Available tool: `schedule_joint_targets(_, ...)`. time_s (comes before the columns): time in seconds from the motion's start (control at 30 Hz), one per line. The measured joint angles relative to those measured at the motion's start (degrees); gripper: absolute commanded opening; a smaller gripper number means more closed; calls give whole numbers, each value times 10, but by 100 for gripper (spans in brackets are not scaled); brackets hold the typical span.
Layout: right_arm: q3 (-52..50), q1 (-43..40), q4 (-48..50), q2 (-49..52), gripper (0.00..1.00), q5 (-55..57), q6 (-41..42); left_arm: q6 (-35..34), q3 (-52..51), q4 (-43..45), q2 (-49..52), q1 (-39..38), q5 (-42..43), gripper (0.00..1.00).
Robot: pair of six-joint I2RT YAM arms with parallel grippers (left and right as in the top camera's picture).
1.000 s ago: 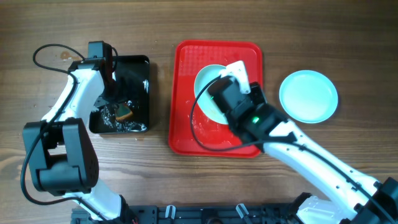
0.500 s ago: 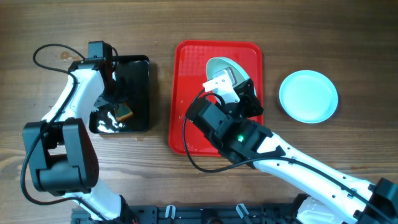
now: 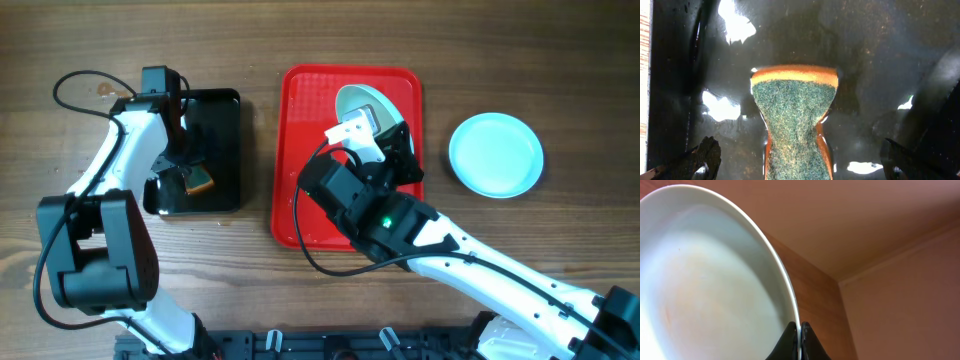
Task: Clean dirty plates on tray and stack at the side
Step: 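Tilt up the last plate with right gripper and lift it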
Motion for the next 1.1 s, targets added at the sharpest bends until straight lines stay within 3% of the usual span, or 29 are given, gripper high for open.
schedule_joint_targets(1.1, 0, 0, 9, 0, 4, 1, 0, 0, 0, 0, 0, 0, 0, 100)
